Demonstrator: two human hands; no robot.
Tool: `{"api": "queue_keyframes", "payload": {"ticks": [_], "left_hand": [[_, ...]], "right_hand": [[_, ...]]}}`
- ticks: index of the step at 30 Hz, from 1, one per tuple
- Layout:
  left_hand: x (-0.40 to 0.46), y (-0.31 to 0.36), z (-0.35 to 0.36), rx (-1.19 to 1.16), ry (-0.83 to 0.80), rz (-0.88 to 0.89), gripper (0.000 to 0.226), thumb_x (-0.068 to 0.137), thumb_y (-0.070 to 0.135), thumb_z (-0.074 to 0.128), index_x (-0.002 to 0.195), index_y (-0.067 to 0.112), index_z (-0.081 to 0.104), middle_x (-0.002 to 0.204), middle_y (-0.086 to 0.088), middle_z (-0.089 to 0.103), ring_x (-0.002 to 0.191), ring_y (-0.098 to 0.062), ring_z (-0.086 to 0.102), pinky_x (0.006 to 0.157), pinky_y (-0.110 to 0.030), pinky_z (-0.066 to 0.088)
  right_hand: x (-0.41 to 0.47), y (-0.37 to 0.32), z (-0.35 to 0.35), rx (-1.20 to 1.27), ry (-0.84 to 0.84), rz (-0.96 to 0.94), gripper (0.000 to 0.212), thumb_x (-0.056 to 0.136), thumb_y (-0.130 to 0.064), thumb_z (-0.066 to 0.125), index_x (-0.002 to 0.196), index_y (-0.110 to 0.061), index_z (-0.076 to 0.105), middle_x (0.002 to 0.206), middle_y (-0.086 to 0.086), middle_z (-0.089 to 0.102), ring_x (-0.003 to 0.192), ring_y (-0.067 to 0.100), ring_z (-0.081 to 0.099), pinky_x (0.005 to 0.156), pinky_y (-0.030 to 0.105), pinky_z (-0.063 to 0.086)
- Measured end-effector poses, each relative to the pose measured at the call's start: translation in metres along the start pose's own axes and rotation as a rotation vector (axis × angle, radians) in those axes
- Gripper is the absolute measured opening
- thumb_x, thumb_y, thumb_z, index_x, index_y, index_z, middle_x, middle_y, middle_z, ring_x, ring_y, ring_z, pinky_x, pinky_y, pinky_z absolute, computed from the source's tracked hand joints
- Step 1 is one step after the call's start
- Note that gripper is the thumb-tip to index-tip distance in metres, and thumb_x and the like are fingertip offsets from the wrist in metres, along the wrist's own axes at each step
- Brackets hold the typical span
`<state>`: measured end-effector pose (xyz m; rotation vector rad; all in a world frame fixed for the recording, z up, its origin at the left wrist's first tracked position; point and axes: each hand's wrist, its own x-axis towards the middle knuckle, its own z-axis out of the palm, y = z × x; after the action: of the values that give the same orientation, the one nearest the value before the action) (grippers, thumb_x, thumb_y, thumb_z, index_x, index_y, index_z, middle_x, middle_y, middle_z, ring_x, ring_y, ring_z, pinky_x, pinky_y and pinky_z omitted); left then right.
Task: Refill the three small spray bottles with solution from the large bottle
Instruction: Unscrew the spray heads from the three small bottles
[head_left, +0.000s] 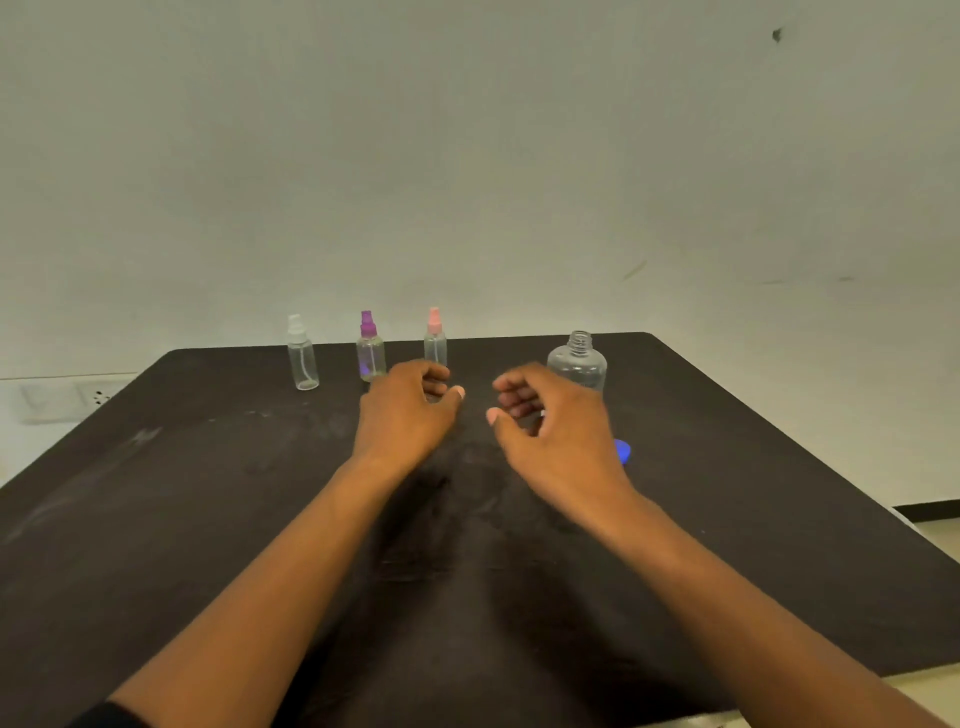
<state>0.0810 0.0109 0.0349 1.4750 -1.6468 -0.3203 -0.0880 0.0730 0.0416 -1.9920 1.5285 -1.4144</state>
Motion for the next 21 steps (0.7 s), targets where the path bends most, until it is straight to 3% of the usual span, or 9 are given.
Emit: {"api": "queue_keyframes", "payload": {"ticks": [3, 5, 9, 11, 15, 21], "left_hand": [[0.013, -0.02, -0.01, 0.003, 0.213, 0.035, 0.015, 0.097, 0.025, 0.065, 0.107, 0.02, 0.076, 0.099, 0.004, 0.077, 0.091, -0.014, 0.072, 0.09, -0.037, 0.059], [0.026, -0.033, -0.017, 0.024, 0.251, -0.005, 0.018, 0.099, 0.025, 0.063, 0.111, 0.017, 0.073, 0.103, 0.001, 0.076, 0.095, -0.018, 0.072, 0.087, -0.032, 0.053], [0.058, -0.059, -0.022, 0.079, 0.199, -0.125, 0.007, 0.1, 0.022, 0.063, 0.102, 0.015, 0.061, 0.103, -0.008, 0.068, 0.101, -0.031, 0.067, 0.079, -0.03, 0.035], [0.074, -0.074, -0.017, 0.098, 0.16, -0.141, 0.018, 0.099, 0.024, 0.064, 0.11, 0.01, 0.062, 0.114, -0.014, 0.068, 0.108, -0.033, 0.065, 0.081, -0.033, 0.04], [0.104, -0.096, -0.003, 0.155, 0.116, -0.173, 0.053, 0.099, 0.033, 0.065, 0.14, 0.002, 0.052, 0.139, -0.02, 0.057, 0.13, -0.037, 0.054, 0.105, -0.044, 0.042], [0.137, -0.1, 0.021, 0.149, 0.067, -0.182, 0.048, 0.097, 0.036, 0.066, 0.13, 0.003, 0.053, 0.127, -0.018, 0.061, 0.118, -0.038, 0.059, 0.097, -0.047, 0.048]], "right_hand": [[0.03, 0.0, 0.044, -0.01, -0.098, 0.071, 0.038, 0.092, -0.026, 0.076, 0.129, -0.022, 0.066, 0.123, -0.005, 0.07, 0.116, 0.011, 0.065, 0.102, 0.039, 0.056], [0.052, 0.001, 0.071, -0.02, -0.092, 0.111, 0.044, 0.094, -0.027, 0.074, 0.136, -0.019, 0.062, 0.132, -0.001, 0.068, 0.124, 0.018, 0.062, 0.108, 0.042, 0.052], [0.091, 0.008, 0.11, -0.009, -0.064, 0.243, 0.047, 0.098, -0.024, 0.069, 0.142, -0.013, 0.056, 0.139, 0.006, 0.062, 0.13, 0.025, 0.058, 0.107, 0.036, 0.048], [0.108, 0.016, 0.13, 0.002, -0.041, 0.309, 0.05, 0.098, -0.024, 0.068, 0.144, -0.013, 0.052, 0.141, 0.008, 0.06, 0.132, 0.029, 0.057, 0.107, 0.039, 0.049], [0.135, 0.027, 0.162, 0.051, 0.015, 0.449, 0.063, 0.099, -0.025, 0.068, 0.154, -0.013, 0.038, 0.15, 0.01, 0.051, 0.138, 0.034, 0.051, 0.111, 0.047, 0.048], [0.167, 0.04, 0.186, -0.005, 0.111, 0.459, 0.057, 0.096, -0.021, 0.068, 0.146, -0.008, 0.043, 0.143, 0.013, 0.055, 0.135, 0.035, 0.047, 0.104, 0.044, 0.048]]}}
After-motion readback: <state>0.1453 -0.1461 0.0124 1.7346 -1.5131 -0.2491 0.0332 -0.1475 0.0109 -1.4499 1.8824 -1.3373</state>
